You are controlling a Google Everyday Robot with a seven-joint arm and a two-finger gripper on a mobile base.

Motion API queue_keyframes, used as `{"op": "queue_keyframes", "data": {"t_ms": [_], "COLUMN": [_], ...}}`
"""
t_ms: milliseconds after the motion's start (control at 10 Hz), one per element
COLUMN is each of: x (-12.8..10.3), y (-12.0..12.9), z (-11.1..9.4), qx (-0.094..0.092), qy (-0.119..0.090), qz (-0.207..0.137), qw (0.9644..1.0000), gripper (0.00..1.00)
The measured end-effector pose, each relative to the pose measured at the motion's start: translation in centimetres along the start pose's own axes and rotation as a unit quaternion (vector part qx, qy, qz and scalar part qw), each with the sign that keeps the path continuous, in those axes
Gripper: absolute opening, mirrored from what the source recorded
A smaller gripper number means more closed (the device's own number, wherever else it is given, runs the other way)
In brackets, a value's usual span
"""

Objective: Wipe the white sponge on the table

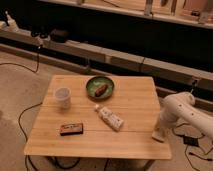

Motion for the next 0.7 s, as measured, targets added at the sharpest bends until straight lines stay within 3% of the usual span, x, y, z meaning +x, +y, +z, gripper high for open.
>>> {"op": "queue_keyframes", "data": {"t_ms": [400, 700], "x": [2.7, 1.6], "y": [-3.9, -7.7], "z": [-1.9, -2.5], "qx": [0.016, 0.026], "qy": [0.012, 0.011], "qz": [-0.012, -0.045], "qw": [0.9997, 0.9986], "gripper": [0.3, 0.3]}}
